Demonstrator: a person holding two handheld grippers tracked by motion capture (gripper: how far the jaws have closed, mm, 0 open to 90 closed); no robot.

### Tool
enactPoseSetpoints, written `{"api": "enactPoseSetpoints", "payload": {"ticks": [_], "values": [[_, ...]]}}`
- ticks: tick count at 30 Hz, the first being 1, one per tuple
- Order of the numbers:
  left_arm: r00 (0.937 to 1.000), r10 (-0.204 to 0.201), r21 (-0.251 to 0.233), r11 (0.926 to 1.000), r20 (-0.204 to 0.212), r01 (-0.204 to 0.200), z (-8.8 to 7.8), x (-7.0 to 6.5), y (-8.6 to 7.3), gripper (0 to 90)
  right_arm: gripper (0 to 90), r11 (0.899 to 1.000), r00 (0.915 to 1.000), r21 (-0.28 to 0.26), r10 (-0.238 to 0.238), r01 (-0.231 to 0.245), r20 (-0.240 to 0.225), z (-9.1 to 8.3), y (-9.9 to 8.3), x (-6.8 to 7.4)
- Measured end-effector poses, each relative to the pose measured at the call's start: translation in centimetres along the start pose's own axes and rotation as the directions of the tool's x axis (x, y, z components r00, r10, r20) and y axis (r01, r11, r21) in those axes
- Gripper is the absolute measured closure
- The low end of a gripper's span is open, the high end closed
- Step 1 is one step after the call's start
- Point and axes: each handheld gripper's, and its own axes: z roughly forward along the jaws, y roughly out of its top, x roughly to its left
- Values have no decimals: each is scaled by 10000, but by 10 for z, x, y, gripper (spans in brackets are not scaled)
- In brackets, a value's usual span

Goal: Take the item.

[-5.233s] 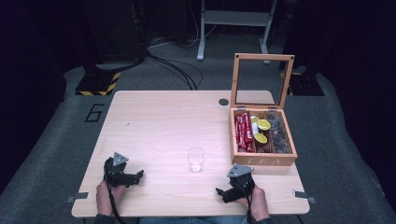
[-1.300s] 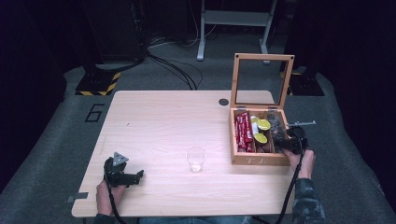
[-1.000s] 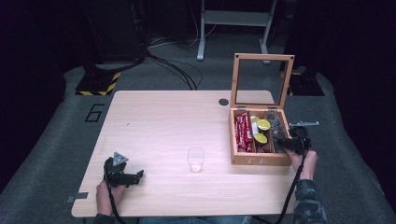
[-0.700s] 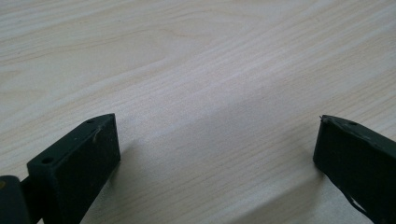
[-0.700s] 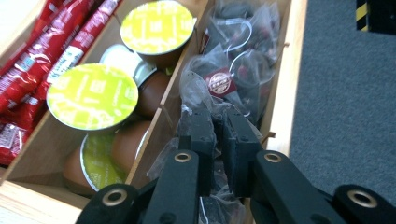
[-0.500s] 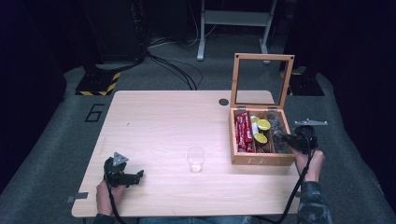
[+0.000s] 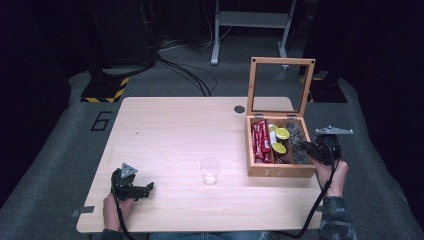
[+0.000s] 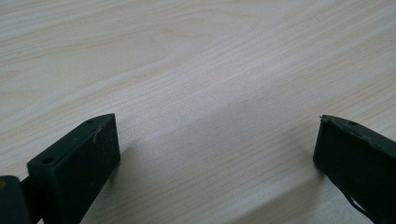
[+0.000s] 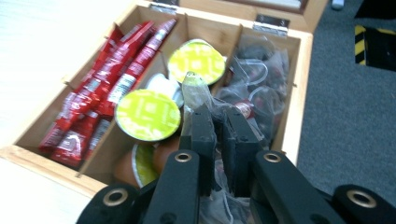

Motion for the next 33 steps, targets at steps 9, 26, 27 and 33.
{"api": "enactPoseSetpoints", "payload": {"ticks": [9, 26, 27, 33], "values": [[10000, 17, 6, 10000, 0, -17, 0, 0, 0, 1, 842, 9988, 9986, -256, -421, 412, -334, -8, 7, 19], [10000, 3, -18, 10000, -3, -3, 0, 0, 0, 1, 843, 9915, 9855, -613, -1215, 1148, -1188, -18, 20, 59], [10000, 39, -16, 10000, -26, -39, 0, 0, 0, 1, 842, 9914, 9850, -600, -1230, 1165, -1211, -19, 21, 62], [10000, 6, -21, 10000, -3, -6, 0, 0, 0, 1, 843, 9868, 9757, -674, -1564, 1475, -1533, -20, 25, 75]]}}
